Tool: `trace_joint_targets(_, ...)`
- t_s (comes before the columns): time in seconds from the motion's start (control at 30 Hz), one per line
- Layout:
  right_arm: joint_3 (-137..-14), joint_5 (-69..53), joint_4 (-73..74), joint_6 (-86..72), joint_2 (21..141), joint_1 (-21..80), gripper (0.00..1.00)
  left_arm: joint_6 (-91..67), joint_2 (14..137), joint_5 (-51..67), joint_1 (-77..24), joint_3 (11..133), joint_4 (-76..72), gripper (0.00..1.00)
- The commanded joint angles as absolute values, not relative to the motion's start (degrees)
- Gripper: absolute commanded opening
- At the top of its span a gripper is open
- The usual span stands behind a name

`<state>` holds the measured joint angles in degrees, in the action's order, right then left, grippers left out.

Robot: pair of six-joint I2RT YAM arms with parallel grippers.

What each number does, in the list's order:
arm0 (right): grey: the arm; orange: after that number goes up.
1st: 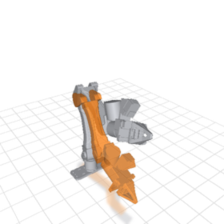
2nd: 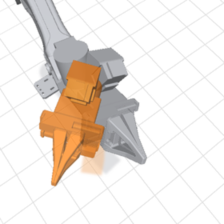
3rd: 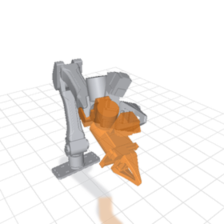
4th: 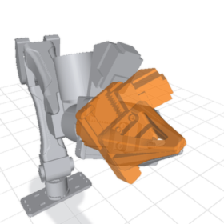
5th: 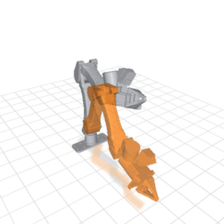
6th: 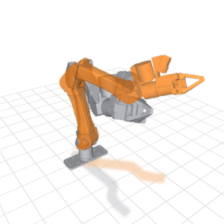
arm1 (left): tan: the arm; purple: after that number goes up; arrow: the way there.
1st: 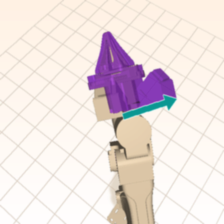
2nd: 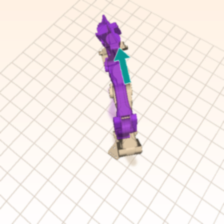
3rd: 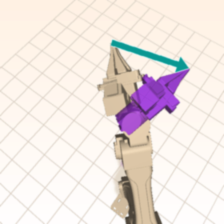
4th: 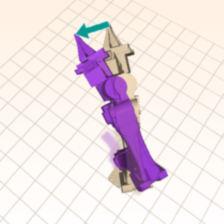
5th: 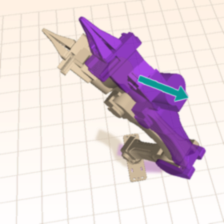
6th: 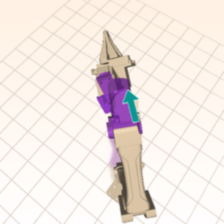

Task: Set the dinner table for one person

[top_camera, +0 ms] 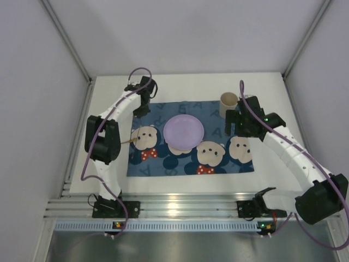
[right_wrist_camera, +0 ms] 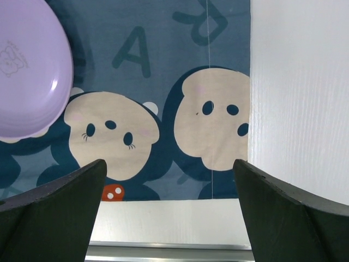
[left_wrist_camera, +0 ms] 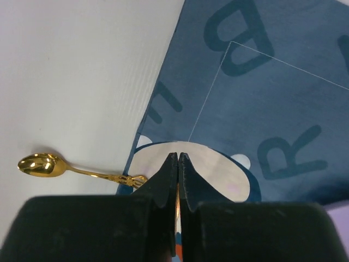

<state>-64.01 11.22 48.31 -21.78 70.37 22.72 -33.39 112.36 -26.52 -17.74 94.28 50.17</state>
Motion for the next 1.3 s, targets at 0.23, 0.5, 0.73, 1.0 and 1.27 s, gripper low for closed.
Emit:
trace_joint_targets(0.23, -62.31, 12.30, 50.27, -22.77, 65.83, 22.94, 1.00, -46.84, 119.52, -35.76, -22.23, 98.96, 53.53, 0.00)
trace_joint_targets(0.5, -63.02, 12.13, 50.63, -22.15, 66.97, 23.03, 1.00, -46.14, 119.97, -38.13, -23.73, 99.94, 53.17, 0.50)
trace_joint_targets(0.73, -62.84, 11.08, 49.66, -22.32, 67.76, 22.94, 1.00, -48.40, 115.06, -39.99, -21.98, 98.62, 57.21, 0.71)
trace_joint_targets(1.0, -60.47, 10.55, 48.34, -22.76, 66.97, 22.94, 1.00, -68.53, 93.56, -22.95, -10.91, 69.12, 51.27, 0.72)
trace_joint_targets(1.27, -57.66, 9.32, 47.90, -22.50, 65.92, 22.94, 1.00, -75.58, 83.94, -23.29, -5.54, 53.62, 39.74, 0.75)
